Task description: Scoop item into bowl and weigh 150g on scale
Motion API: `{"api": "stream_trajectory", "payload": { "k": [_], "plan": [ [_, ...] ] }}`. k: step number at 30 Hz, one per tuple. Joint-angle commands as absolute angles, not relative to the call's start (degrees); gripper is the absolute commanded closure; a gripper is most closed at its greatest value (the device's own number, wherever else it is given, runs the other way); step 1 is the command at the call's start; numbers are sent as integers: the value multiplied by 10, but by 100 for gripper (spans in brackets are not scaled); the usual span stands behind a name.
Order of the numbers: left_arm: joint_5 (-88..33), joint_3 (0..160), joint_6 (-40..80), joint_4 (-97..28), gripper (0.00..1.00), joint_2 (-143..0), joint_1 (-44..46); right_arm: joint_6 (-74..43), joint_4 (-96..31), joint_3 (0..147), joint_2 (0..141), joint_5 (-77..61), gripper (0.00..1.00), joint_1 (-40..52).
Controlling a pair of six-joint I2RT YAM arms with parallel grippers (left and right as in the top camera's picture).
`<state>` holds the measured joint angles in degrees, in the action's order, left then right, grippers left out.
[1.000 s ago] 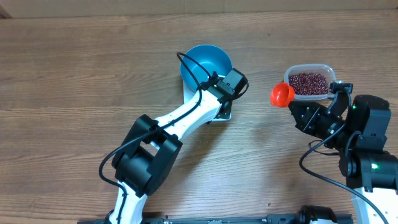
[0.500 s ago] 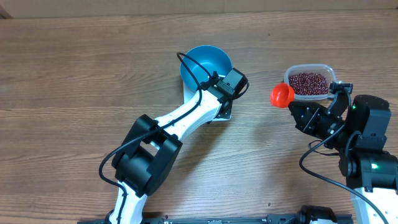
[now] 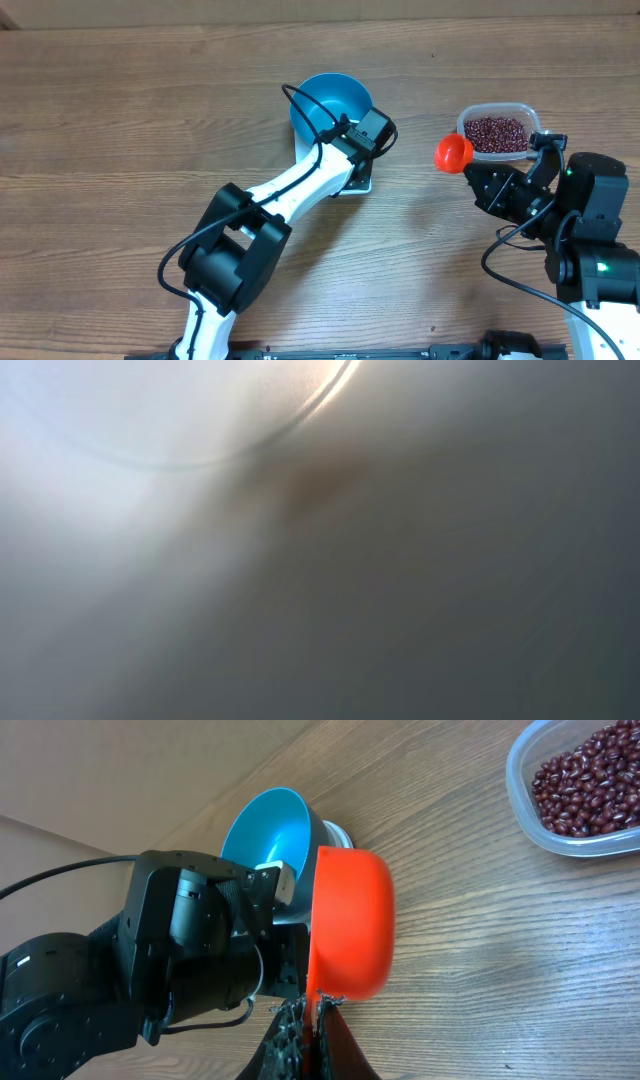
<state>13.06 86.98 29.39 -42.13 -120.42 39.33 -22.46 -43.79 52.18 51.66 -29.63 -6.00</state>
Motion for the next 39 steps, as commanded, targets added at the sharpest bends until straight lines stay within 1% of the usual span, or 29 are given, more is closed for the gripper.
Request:
{"api": "stream_trajectory", "payload": {
  "k": [1, 26, 31, 39],
  "plan": [
    [121, 866, 291, -421, 96, -1221, 389, -220, -437, 533, 514, -295, 96, -62],
    [104, 879, 282, -429, 96, -1218, 390, -225, -434, 533, 514, -297, 96, -62],
    [104, 923, 273, -479, 96, -1186, 397, -225, -432, 533, 514, -301, 96, -62],
    [104, 952, 253, -492, 96, -1091, 409, -224, -433, 533, 514, -302, 96, -62]
  ]
}}
